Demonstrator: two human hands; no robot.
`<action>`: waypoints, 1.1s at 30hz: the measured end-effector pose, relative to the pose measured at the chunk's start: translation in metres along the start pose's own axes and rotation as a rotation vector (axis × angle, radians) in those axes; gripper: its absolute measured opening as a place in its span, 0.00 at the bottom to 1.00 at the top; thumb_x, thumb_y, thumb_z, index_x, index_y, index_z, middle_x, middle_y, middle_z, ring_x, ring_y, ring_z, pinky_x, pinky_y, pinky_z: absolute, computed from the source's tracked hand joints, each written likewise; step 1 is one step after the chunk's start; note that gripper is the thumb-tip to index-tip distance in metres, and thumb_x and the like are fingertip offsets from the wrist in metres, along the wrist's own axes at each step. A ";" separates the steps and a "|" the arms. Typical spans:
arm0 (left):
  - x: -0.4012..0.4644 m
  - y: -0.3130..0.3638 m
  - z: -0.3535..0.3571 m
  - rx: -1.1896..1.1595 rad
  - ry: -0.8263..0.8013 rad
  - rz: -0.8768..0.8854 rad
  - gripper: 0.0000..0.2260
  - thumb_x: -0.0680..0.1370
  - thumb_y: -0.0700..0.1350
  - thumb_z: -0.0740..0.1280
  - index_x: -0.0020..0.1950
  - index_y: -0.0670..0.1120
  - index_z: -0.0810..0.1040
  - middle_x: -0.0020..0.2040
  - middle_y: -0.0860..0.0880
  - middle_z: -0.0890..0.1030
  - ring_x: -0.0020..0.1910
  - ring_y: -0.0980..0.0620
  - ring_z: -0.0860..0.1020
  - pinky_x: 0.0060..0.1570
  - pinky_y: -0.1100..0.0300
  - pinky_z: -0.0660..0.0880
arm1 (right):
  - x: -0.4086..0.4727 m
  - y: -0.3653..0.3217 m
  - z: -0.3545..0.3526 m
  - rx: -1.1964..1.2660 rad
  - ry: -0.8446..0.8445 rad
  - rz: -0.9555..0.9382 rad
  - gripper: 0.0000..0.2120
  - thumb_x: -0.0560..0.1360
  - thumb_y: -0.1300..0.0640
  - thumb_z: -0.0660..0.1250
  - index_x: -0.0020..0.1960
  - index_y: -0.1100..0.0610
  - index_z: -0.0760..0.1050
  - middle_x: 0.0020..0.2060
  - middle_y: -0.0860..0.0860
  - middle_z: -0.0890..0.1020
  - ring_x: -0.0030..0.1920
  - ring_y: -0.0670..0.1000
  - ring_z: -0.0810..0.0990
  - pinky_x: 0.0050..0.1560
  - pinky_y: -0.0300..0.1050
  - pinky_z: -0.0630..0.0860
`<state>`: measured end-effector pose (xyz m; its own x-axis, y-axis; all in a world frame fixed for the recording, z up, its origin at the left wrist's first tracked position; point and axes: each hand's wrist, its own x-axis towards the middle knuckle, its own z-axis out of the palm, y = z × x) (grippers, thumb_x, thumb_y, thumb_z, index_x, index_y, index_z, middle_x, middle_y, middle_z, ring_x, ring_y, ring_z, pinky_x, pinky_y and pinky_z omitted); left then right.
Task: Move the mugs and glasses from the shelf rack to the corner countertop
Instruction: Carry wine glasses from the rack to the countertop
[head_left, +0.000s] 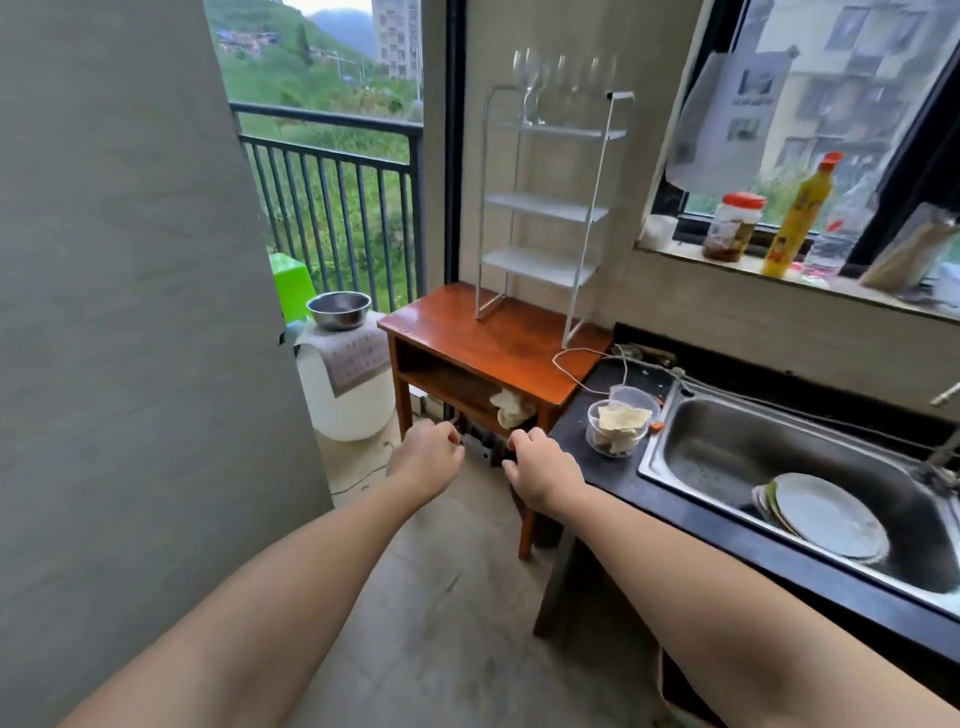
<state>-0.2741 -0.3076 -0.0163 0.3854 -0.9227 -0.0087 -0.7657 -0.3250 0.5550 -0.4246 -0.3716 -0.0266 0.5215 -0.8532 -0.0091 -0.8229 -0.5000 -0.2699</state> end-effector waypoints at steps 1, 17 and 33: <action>0.018 -0.004 -0.006 0.005 0.011 0.001 0.11 0.78 0.47 0.62 0.54 0.44 0.78 0.55 0.42 0.78 0.55 0.42 0.76 0.57 0.47 0.75 | 0.019 -0.006 -0.003 -0.002 0.011 -0.011 0.15 0.79 0.50 0.58 0.62 0.57 0.69 0.59 0.57 0.74 0.59 0.60 0.75 0.55 0.56 0.73; 0.368 -0.006 -0.119 0.060 0.047 0.376 0.12 0.77 0.48 0.62 0.55 0.45 0.80 0.54 0.43 0.78 0.55 0.43 0.77 0.56 0.50 0.75 | 0.324 -0.059 -0.091 0.077 0.286 0.195 0.17 0.79 0.51 0.57 0.64 0.58 0.69 0.60 0.58 0.74 0.58 0.60 0.77 0.57 0.56 0.76; 0.572 0.151 -0.171 -0.219 0.078 0.620 0.09 0.74 0.40 0.60 0.35 0.44 0.75 0.34 0.47 0.76 0.40 0.43 0.74 0.35 0.58 0.68 | 0.500 0.008 -0.253 0.135 0.623 0.227 0.12 0.79 0.57 0.59 0.57 0.63 0.75 0.55 0.60 0.78 0.53 0.59 0.78 0.52 0.46 0.72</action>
<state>-0.0810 -0.8492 0.2052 -0.0510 -0.9048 0.4227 -0.7383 0.3192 0.5942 -0.2274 -0.8397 0.2105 0.0783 -0.8812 0.4662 -0.8402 -0.3100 -0.4449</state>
